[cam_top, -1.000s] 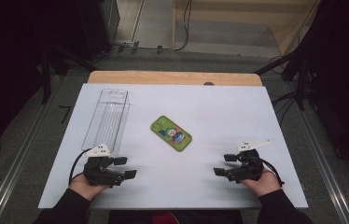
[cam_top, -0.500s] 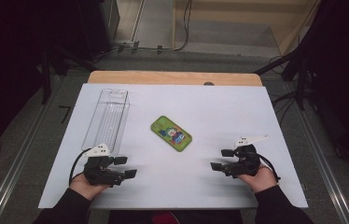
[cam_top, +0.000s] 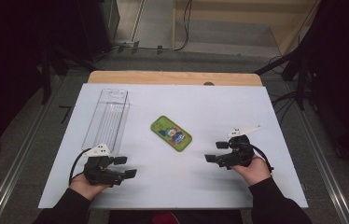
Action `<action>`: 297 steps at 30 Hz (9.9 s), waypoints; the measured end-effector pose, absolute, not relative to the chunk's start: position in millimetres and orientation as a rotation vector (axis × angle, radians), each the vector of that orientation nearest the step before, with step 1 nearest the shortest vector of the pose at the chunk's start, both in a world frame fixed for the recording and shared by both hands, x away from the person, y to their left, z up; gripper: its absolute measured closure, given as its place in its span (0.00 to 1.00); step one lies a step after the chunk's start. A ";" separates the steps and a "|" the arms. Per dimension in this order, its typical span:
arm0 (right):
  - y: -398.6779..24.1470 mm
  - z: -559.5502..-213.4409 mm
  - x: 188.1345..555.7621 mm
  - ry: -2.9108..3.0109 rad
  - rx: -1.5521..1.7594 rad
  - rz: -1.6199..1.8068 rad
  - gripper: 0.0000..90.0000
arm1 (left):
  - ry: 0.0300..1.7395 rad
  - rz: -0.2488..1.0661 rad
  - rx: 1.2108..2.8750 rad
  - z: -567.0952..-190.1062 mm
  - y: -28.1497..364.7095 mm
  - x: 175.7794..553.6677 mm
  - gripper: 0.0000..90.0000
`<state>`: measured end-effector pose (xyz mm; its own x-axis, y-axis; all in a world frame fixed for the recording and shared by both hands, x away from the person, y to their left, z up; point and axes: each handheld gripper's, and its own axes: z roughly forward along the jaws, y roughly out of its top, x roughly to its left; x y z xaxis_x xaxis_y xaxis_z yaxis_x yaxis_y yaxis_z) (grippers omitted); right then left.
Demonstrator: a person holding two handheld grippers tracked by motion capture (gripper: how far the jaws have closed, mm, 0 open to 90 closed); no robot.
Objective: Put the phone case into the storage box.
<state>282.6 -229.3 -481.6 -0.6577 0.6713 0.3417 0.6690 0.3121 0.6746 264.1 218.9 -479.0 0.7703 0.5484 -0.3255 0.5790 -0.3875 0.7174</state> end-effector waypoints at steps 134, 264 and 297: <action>-89.2 -505.2 392.8 2.647 1.181 0.993 0.00 | 0.845 -0.053 2.061 -479.6 220.0 263.9 0.31; -146.0 -461.7 312.1 2.483 1.267 1.146 0.16 | 0.957 -0.089 2.027 -438.6 177.8 274.4 0.25; -127.1 -468.4 306.9 2.328 1.444 1.273 0.16 | 1.082 -0.015 1.986 -427.0 152.9 313.3 0.25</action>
